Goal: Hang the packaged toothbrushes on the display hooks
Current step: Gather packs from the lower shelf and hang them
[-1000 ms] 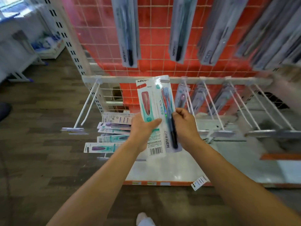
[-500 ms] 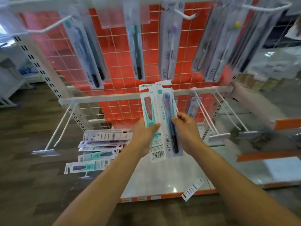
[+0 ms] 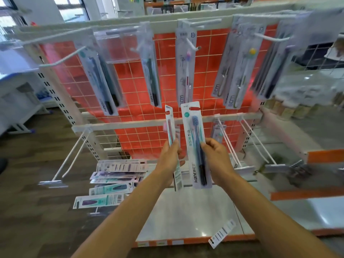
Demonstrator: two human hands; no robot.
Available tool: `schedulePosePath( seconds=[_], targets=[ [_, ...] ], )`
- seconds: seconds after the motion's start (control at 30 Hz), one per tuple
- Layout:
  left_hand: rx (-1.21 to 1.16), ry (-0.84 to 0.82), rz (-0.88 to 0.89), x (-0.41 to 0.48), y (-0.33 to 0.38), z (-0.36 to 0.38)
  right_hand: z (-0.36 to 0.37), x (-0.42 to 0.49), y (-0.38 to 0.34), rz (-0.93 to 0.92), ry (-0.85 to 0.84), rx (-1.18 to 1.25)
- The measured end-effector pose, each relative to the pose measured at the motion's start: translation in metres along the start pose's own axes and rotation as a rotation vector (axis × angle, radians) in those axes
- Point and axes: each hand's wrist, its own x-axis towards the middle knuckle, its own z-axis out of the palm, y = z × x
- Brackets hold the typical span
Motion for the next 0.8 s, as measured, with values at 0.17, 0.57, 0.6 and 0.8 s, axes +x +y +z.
schedulePosePath(
  seconds=[0.17,0.57,0.6,0.8],
  targets=[
    [-0.065,0.019,0.051,0.001,0.006,0.000,0.006,0.000,-0.008,-0.002,-0.033,0.018],
    [-0.111,0.168,0.124,0.008,0.017,-0.039,0.046,0.000,-0.019,-0.016,-0.114,0.093],
    [-0.114,0.172,0.130,0.009,0.017,-0.043,0.050,0.000,-0.019,-0.019,-0.115,0.088],
    [-0.106,0.215,0.207,0.010,0.019,-0.076,0.071,0.001,-0.023,-0.010,-0.128,0.086]
  ],
)
